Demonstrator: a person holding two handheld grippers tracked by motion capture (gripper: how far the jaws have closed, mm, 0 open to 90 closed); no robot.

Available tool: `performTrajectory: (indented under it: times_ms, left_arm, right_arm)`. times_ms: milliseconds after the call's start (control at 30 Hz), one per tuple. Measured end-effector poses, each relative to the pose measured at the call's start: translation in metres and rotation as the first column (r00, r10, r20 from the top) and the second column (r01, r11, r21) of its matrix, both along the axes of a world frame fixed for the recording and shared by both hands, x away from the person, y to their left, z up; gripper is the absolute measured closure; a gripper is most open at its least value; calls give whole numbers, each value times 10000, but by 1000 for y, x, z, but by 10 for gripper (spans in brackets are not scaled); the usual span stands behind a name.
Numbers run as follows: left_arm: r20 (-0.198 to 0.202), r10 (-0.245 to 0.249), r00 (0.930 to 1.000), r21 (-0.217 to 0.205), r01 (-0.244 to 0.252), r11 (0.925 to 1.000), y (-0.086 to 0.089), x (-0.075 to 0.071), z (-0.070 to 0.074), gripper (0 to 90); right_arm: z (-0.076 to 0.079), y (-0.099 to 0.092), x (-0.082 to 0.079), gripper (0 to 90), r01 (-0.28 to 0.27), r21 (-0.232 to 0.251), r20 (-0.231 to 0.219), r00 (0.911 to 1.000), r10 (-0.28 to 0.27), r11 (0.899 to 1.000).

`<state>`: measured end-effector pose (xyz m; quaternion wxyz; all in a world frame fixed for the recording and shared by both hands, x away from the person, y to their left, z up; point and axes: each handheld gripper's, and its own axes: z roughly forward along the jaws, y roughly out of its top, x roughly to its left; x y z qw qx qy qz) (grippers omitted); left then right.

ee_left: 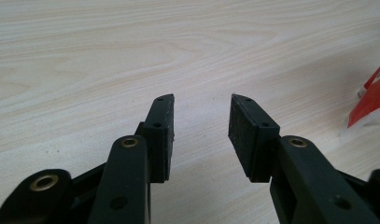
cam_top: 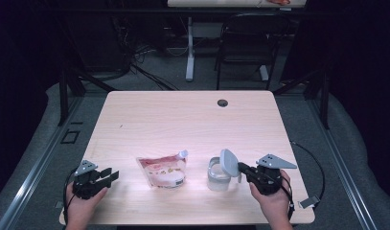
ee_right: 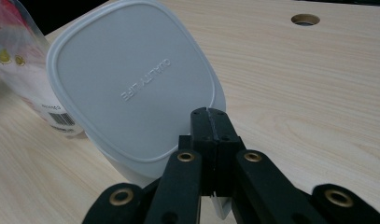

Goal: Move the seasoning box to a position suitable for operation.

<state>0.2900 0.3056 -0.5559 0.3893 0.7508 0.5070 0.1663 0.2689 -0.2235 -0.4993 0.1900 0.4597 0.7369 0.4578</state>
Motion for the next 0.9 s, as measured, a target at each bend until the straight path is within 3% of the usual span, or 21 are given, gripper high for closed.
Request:
performTrajectory:
  times_ms: [333, 900]
  left_arm:
    - [13, 12, 10000, -1, -12, 10000, 0, 0, 0, 609]
    - [38, 32, 10000, -11, -32, 10000, 1, 0, 0, 609]
  right_arm:
    - [-4, 0, 0, 900, 67, -83, -179, 9998, -68, 9999]
    - [-12, -6, 2, 900, 98, 406, -539, 9985, -76, 9991]
